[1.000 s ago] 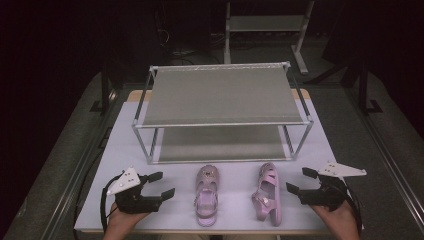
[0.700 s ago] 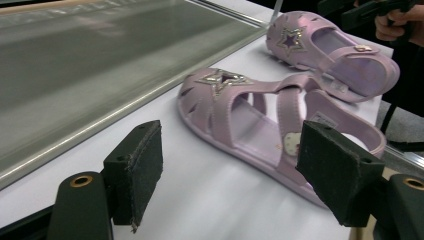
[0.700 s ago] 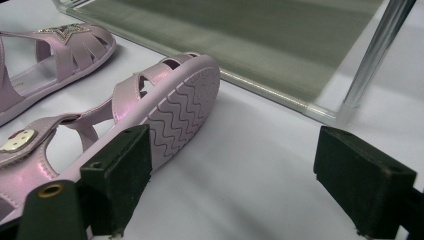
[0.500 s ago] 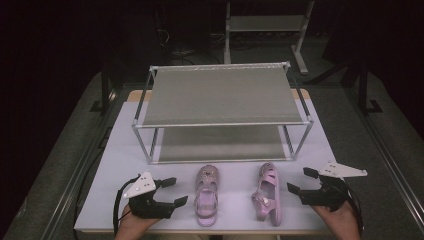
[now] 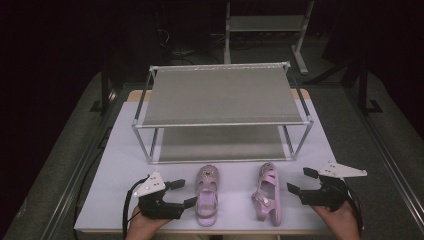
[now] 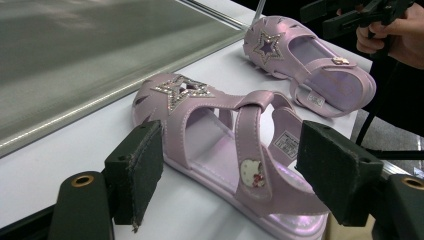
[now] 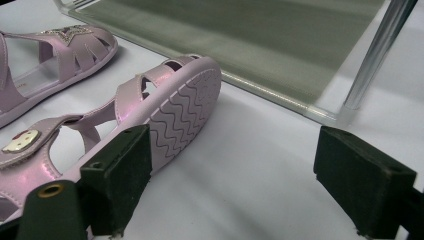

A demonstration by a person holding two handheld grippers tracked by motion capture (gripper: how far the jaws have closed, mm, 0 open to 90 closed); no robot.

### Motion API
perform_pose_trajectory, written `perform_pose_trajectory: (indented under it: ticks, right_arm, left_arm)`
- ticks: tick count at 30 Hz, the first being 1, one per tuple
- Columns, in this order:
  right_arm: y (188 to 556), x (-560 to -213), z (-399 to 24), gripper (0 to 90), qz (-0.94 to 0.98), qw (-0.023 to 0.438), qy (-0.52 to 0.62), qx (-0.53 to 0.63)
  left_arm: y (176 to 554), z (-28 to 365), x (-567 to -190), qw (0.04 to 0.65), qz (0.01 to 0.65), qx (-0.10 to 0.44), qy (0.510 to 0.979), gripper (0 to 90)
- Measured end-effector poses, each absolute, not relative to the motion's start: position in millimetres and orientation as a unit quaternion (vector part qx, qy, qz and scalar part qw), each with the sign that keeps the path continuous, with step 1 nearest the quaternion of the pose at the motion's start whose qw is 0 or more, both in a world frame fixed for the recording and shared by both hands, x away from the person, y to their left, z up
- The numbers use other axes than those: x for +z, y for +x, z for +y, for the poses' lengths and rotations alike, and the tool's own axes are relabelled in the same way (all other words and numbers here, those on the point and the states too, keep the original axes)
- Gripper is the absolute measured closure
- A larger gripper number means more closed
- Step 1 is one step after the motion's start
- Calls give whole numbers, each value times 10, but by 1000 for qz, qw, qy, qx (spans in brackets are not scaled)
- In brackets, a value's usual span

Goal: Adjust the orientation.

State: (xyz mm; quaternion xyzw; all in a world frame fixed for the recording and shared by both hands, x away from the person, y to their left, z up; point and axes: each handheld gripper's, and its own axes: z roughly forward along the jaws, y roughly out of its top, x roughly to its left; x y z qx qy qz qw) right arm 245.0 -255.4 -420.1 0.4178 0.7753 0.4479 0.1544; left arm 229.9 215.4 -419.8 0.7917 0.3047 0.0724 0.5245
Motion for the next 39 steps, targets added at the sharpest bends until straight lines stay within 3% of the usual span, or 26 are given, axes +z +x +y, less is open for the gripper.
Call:
perform_pose_trajectory:
  ticks: [10, 25, 29, 39]
  right_arm:
    - [2455, -4220, -2545, 152, 776, 150, 419, 447]
    - [2429, -4212, -2545, 153, 778, 154, 413, 448]
    - [2429, -4207, -2532, 154, 780, 154, 409, 448]
    - [2406, -4180, -2526, 156, 782, 160, 400, 450]
  left_arm:
    - [2274, 2017, -4251, 508, 320, 70, 797, 348]
    - [2204, 1881, -4274, 472, 326, 93, 814, 571]
    - [2181, 1853, -4254, 461, 344, 89, 813, 683]
    - [2177, 1931, -4258, 465, 376, 101, 795, 786]
